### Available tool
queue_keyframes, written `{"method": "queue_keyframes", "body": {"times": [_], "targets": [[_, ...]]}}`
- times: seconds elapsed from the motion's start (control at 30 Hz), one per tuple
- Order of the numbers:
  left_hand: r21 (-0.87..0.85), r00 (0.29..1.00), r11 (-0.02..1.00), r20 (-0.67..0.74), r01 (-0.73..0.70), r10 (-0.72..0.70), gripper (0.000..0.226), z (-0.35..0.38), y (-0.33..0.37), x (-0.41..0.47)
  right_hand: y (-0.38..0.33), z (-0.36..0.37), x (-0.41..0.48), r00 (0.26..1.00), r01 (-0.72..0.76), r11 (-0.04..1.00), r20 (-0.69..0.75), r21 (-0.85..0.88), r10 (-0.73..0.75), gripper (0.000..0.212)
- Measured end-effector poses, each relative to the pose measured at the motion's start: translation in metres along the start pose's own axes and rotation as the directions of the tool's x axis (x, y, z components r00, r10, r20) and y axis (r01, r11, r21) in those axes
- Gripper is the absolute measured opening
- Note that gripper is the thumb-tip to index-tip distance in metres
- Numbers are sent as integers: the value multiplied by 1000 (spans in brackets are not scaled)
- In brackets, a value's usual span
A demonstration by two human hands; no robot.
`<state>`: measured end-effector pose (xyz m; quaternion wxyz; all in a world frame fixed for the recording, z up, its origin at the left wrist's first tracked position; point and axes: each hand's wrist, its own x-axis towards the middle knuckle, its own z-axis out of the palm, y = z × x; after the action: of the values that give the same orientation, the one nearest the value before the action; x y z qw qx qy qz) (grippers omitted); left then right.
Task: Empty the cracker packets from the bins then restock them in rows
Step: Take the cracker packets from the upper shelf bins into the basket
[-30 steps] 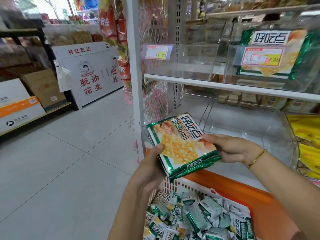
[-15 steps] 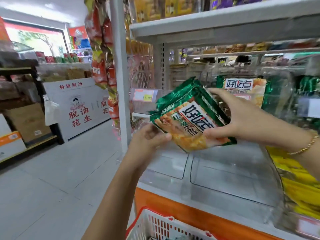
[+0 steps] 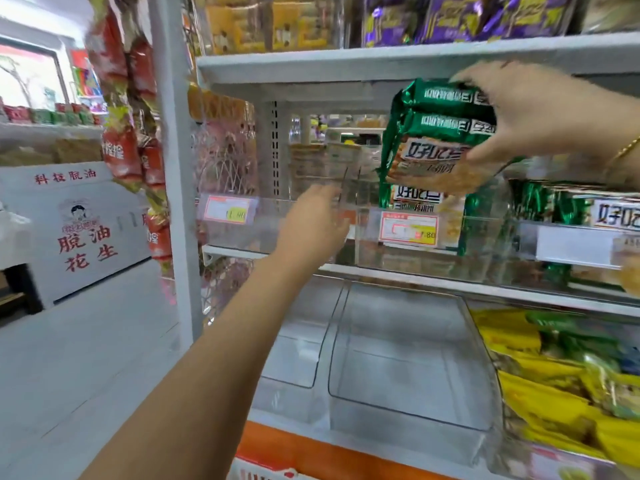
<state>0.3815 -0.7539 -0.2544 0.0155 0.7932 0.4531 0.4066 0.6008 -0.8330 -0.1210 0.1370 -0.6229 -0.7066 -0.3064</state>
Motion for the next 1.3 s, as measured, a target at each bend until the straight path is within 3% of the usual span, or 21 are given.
{"method": "queue_keyframes", "body": {"times": [0.13,0.27,0.4,0.5,0.57,0.67,0.73,0.83,0.9,0.97,1.1,1.2,1.3], "targets": [[-26,1000,999,-13,-19,18,49,8,-4,-4,16,11,18,965,-56,997,260,46,42,84],[-54,999,998,-29,-21,19,51,10,-6,-4,18,26,43,844,-106,986,536,125,23,82],[-49,999,998,-33,-26,25,52,11,-9,-6,25,40,61,721,-196,965,693,175,21,91],[-43,998,998,-50,-38,35,52,11,-10,-6,30,58,60,612,-247,942,790,226,-30,123],[-38,997,998,-56,-47,45,52,12,-11,-5,28,67,53,601,-273,933,799,235,-25,110],[-18,996,997,-49,-76,75,53,13,-12,-6,26,68,43,663,-266,942,748,207,23,81],[-10,995,996,-42,-94,93,50,12,-12,-11,18,61,32,772,-206,966,632,155,63,65],[-171,991,983,-131,-61,39,25,6,-14,-31,-8,55,10,982,-78,966,184,246,32,24],[-298,979,955,-192,9,-69,10,1,-20,-54,-41,56,-11,1000,10,947,-16,322,-5,32],[-329,962,935,-186,130,-199,24,1,-33,-85,-79,70,-34,992,121,920,-1,373,-130,38],[-152,891,882,-25,446,-454,34,20,-82,-174,-145,142,-77,900,265,872,219,410,-377,36],[-60,734,731,81,679,-675,29,45,-129,-248,-194,197,-110,744,273,807,418,523,-522,29],[84,550,571,191,816,-813,8,67,-163,-309,-240,254,-138,534,202,756,577,623,-618,21]]}}
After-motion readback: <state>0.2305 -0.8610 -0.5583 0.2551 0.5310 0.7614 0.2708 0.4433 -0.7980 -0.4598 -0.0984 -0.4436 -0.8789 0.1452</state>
